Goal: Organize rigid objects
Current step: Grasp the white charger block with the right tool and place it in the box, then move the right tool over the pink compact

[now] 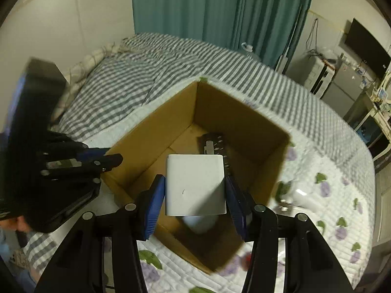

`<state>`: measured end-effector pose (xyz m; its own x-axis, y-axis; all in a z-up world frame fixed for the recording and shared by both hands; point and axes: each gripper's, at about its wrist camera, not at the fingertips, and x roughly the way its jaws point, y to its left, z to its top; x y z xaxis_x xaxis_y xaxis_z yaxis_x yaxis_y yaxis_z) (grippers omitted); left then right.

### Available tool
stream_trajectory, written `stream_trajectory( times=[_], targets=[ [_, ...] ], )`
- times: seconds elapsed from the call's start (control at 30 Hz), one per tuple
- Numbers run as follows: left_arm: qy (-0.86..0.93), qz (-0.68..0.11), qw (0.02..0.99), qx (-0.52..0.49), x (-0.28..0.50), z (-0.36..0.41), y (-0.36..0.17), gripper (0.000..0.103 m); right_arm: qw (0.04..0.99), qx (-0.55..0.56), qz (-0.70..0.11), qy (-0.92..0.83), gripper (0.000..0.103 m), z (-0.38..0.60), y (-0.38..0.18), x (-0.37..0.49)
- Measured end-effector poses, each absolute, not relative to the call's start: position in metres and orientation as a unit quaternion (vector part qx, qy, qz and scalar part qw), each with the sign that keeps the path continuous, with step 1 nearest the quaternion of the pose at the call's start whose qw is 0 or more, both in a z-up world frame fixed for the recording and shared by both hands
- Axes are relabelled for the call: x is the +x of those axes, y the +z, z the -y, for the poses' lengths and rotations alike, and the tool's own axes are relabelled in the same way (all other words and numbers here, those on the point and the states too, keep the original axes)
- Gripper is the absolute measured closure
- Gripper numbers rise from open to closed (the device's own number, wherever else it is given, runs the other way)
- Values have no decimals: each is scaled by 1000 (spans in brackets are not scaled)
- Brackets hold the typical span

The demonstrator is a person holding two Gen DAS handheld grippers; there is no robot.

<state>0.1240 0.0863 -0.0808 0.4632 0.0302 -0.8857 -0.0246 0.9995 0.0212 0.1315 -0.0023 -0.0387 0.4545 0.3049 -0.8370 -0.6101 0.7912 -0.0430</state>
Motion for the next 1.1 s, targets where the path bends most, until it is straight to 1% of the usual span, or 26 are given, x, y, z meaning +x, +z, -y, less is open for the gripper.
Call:
stream_trajectory(
  times=[0.13,0.3,0.57,0.63,0.67,0.7,0.77,0.87,0.93,1.1],
  targets=[
    [17,-517,856,7,124,-86,-81,96,827,-173,-464,267,53,1,-69,140],
    [16,-518,855,6,123,-86,-81,96,819,-172,-483,258,53,6,-94,147],
    [18,-518,855,7,124,-85,-79,96,818,-154,-492,257,52,14,-94,148],
    [18,-518,855,5,124,-85,-80,96,824,-142,-487,253,41,18,-87,148],
    [19,-518,855,8,124,-85,-80,96,832,-137,-476,248,30,22,-78,149],
    [18,-518,855,8,125,-85,-80,96,838,-134,-469,246,27,25,-71,148],
    [19,-520,854,5,125,-85,-81,96,851,-132,-449,238,25,34,-50,149],
    [20,-517,855,8,126,-84,-80,96,866,-136,-430,218,17,50,-21,151],
    [20,-518,855,9,127,-84,-79,96,877,-138,-416,198,14,68,-3,152],
    [22,-517,856,11,127,-85,-78,96,890,-139,-411,139,9,123,19,154]
  ],
)
